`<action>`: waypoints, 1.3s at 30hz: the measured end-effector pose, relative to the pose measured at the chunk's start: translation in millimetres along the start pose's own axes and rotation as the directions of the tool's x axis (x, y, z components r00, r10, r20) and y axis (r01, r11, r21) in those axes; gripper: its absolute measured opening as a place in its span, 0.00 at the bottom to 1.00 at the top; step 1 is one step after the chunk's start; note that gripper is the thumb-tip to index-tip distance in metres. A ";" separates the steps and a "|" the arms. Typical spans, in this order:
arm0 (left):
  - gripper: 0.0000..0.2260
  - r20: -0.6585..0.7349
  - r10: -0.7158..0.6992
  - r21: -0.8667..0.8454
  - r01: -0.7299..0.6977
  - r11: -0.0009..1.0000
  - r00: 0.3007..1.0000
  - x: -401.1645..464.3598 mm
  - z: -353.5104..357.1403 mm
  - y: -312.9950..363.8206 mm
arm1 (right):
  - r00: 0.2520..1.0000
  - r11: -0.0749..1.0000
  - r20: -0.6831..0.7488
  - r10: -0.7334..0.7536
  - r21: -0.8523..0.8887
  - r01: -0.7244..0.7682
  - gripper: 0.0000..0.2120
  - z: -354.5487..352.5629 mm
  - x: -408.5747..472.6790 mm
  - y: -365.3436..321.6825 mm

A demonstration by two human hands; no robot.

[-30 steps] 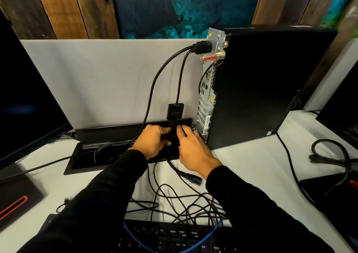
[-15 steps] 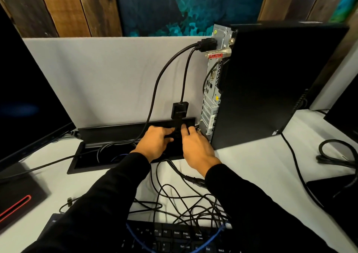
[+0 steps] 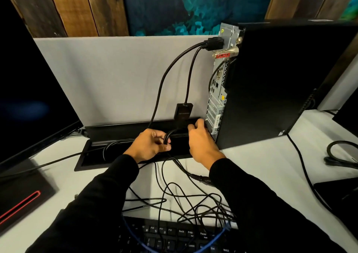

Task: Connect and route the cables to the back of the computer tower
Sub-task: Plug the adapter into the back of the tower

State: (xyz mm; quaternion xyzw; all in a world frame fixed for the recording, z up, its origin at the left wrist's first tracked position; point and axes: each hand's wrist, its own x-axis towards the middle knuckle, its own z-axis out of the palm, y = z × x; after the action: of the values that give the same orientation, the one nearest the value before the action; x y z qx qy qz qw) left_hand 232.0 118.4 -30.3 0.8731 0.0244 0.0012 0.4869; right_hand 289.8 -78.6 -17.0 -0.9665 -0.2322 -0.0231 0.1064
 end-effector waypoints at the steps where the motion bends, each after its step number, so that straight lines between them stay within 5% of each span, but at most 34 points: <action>1: 0.07 -0.047 0.007 0.045 -0.005 0.999 0.999 -1.1 2.7 -0.8 | 1.000 1.000 0.000 -0.009 0.012 0.009 0.32 -0.2 -0.4 0.5; 6: 0.06 -0.200 0.006 0.280 0.051 0.958 0.980 5.9 11.5 2.0 | 0.998 0.998 -0.012 -0.066 0.000 0.066 0.30 -0.9 1.5 2.5; 12: 0.17 -0.047 -0.170 0.643 0.160 0.749 0.984 21.7 15.7 13.7 | 0.995 0.994 -0.007 -0.101 0.047 0.101 0.32 9.7 5.5 3.3; 18: 0.19 -0.074 -0.200 0.706 0.193 0.681 0.977 26.6 20.7 22.8 | 0.995 0.995 -0.026 -0.100 0.007 0.101 0.27 11.0 4.7 0.4; 22: 0.16 -0.047 -0.232 0.755 0.186 0.629 0.972 26.1 20.9 21.3 | 1.000 1.000 -0.024 -0.007 -0.017 0.006 0.15 14.0 1.9 -2.0; 32: 0.09 0.034 -0.226 0.655 0.149 0.741 0.973 29.3 12.7 4.2 | 0.999 1.000 0.024 -0.025 -0.009 0.025 0.10 15.7 7.5 1.5; 39: 0.11 -0.032 -0.044 0.529 0.055 0.847 0.999 19.4 12.7 -3.0 | 0.998 0.999 0.053 -0.032 0.043 0.030 0.14 8.9 4.7 1.0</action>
State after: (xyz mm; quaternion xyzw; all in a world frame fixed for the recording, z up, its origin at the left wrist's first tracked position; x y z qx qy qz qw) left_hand 251.5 110.0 -40.0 0.9725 0.0509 -0.0097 0.2271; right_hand 294.4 -75.4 -25.5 -0.9606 -0.2504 0.0061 0.1202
